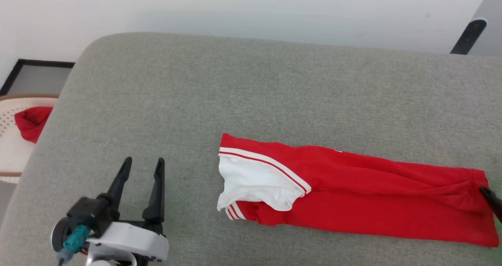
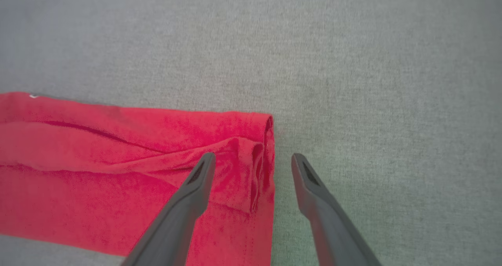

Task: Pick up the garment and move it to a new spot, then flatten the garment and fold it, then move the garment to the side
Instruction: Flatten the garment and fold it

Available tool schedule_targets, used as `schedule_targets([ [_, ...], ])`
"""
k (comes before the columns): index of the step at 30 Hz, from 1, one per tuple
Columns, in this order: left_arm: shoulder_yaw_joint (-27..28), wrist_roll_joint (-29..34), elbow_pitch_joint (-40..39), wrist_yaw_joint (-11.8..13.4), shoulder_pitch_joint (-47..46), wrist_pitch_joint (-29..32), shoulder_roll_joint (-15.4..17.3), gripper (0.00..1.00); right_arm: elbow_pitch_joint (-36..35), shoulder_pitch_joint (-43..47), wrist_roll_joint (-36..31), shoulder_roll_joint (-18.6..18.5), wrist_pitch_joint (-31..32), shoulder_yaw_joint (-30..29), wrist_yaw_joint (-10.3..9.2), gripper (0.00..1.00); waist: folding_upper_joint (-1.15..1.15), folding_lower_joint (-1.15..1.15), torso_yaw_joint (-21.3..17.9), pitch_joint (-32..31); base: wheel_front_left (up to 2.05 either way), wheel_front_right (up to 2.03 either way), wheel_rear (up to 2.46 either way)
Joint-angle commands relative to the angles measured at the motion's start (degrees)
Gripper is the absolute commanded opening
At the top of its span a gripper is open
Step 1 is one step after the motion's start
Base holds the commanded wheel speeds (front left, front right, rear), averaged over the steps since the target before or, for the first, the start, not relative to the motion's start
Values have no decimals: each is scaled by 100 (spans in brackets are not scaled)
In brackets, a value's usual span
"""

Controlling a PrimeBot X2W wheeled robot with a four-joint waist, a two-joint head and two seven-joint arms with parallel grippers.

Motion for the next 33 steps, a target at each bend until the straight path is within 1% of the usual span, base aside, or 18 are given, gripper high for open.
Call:
schedule_targets([
  [1, 174, 249, -55, -94, 145, -4, -152, 100, 56, 78, -58, 20, 294, -58, -10, 100, 0, 0, 58, -45, 0, 0, 0],
  [5, 410, 628, -63, -311, 258, -4, -425, 100, 122, 26, -148, 9, 957, -134, -10, 100, 0, 0, 108, -1, 0, 0, 0],
  [8, 522, 852, 9, -476, 235, -4, -623, 100, 125, -90, -230, -6, 1323, -177, -10, 100, 0, 0, 151, 125, 0, 0, 0],
  [13, 717, 1122, 169, -740, 77, -4, -1004, 100, 231, -310, -399, 0, 1617, -258, -10, 100, 0, 0, 231, 403, 0, 0, 0],
  [18, 862, 1351, 405, -1020, -75, -4, -1347, 100, 360, -417, -397, 60, 1858, -175, -10, 100, 0, 0, 332, 592, 0, 0, 0],
  [19, 909, 1398, 439, -1074, -83, -4, -1405, 100, 364, -415, -375, 74, 1878, -132, -10, 76, 0, 0, 343, 604, 0, 0, 0],
  [20, 956, 1441, 468, -1116, -94, -4, -1463, 100, 353, -408, -348, 81, 1897, -72, -8, 39, 0, 0, 353, 619, 0, 0, 0],
  [21, 1011, 1489, 497, -1160, -101, -4, -1518, 100, 345, -389, -320, 80, 1912, -27, -5, 7, 0, 0, 360, 630, 0, 0, 0],
  [22, 1060, 1516, 523, -1197, -102, -4, -1568, 100, 337, -369, -289, 83, 1914, 0, -5, 0, 0, 0, 362, 636, 0, 0, 0],
  [27, 1306, 1664, 626, -1379, -71, -4, -1744, 100, 286, -325, -200, 30, 1777, -25, -8, 0, 0, 0, 312, 658, 0, 0, 0],
  [31, 1449, 1725, 651, -1460, -95, -5, -1819, 100, 271, -393, -187, 7, 1603, -96, -11, 0, 0, 0, 211, 689, 0, 0, 0],
  [33, 1559, 1771, 648, -1531, -116, -5, -1874, 100, 320, -476, -190, -47, 1389, -273, -17, 0, 0, 0, 64, 738, 0, 0, 0],
])
